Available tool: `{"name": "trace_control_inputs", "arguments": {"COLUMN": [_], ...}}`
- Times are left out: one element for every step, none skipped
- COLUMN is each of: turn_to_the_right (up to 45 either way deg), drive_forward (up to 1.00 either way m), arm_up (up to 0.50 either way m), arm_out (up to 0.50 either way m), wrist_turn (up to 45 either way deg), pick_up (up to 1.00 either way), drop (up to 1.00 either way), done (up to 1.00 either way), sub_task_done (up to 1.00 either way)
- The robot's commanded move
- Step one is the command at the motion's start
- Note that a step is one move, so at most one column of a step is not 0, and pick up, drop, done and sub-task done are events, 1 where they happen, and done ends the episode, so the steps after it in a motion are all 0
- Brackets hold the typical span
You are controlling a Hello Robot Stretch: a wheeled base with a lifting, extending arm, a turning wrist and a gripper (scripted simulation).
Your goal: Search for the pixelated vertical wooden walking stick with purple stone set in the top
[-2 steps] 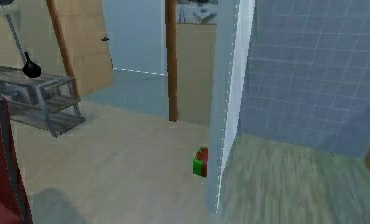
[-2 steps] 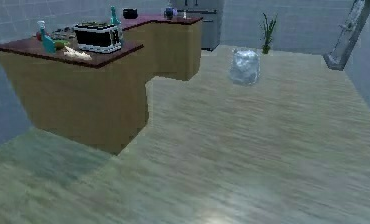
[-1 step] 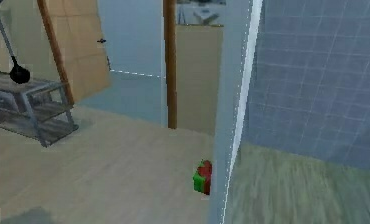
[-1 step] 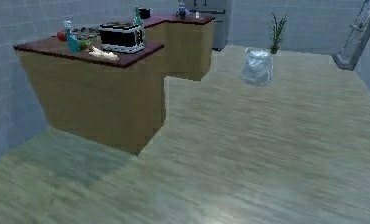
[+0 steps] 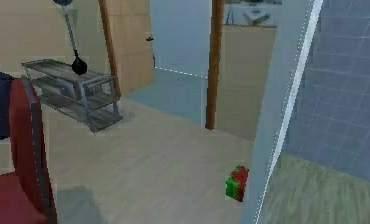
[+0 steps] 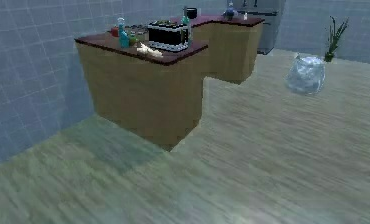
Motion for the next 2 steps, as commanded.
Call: {"name": "trace_control_inputs", "arguments": {"turn_to_the_right": [0.0, -3.0], "drive_forward": [1.00, 0.00], "arm_up": [0.00, 0.00], "arm_out": [0.00, 0.00], "wrist_turn": [0.0, 0.0], "pick_up": [0.00, 0.00], "drop": [0.00, 0.00], "done": [0.00, 0.00], "sub_task_done": [0.00, 0.00]}}
